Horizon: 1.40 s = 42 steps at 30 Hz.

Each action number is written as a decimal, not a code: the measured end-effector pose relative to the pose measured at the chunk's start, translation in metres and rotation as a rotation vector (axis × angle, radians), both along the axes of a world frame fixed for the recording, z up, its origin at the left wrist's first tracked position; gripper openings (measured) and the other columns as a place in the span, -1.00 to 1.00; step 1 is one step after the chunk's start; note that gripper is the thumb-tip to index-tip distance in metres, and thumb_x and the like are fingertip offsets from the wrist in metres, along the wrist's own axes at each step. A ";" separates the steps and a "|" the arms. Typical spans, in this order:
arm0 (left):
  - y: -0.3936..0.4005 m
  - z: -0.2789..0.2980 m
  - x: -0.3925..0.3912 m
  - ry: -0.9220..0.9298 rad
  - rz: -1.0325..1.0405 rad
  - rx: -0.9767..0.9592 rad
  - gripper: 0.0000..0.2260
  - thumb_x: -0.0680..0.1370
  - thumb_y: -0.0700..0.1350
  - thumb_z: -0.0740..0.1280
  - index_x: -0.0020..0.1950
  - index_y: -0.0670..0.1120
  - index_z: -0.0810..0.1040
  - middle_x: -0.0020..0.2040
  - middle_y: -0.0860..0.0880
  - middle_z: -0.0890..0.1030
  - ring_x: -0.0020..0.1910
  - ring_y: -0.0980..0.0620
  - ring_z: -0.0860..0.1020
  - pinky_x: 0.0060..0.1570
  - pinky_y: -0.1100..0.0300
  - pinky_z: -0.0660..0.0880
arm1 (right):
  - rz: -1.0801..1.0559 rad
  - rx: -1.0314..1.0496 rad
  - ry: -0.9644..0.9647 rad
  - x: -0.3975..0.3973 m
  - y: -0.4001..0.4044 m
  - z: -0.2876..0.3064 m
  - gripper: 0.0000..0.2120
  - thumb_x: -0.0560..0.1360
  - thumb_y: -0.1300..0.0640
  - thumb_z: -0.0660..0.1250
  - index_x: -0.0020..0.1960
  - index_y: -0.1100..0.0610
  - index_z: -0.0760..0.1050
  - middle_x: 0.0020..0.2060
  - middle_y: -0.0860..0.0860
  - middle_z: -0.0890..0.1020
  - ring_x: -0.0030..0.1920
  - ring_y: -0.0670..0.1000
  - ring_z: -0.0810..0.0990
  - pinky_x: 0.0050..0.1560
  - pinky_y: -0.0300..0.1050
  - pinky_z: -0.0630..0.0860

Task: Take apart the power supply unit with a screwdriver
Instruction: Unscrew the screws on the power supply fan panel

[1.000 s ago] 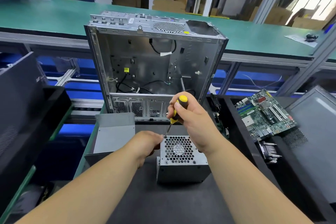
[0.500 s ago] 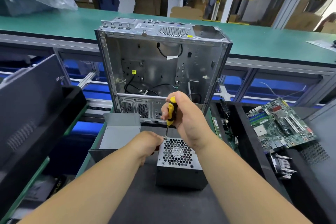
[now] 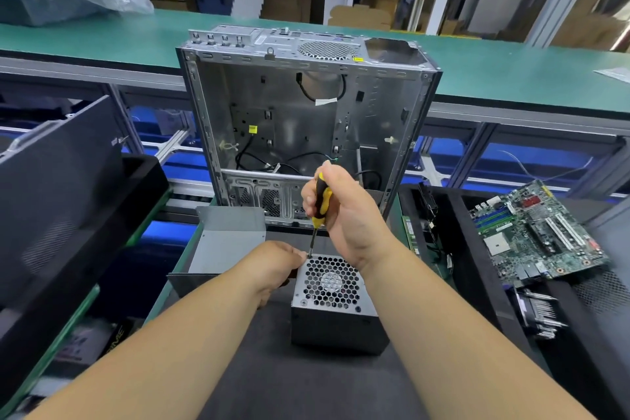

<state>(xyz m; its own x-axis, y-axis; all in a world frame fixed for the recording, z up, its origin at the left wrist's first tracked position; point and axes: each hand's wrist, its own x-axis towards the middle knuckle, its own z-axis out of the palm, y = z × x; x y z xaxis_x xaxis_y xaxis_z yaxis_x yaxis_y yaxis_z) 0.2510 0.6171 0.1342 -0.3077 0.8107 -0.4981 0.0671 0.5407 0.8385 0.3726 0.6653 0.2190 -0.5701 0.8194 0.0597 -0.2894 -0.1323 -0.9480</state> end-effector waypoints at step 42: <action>-0.003 0.009 0.002 0.085 -0.078 -0.004 -0.81 0.61 -0.19 0.29 -0.19 -0.06 0.58 -0.20 -0.07 0.59 -0.16 0.00 0.49 -0.04 0.17 0.43 | -0.026 -0.063 -0.014 0.001 0.000 0.007 -0.63 0.70 -0.04 0.07 -0.11 0.17 0.46 -0.33 0.02 0.52 -0.29 0.02 0.50 -0.05 -0.04 0.41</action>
<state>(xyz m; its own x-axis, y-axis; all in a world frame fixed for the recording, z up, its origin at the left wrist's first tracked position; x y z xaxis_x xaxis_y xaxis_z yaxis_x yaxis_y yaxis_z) 0.2534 0.6139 0.1434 -0.2852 0.8316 -0.4765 0.1800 0.5347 0.8256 0.3737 0.6653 0.2256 -0.5494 0.8356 0.0002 -0.2803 -0.1841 -0.9421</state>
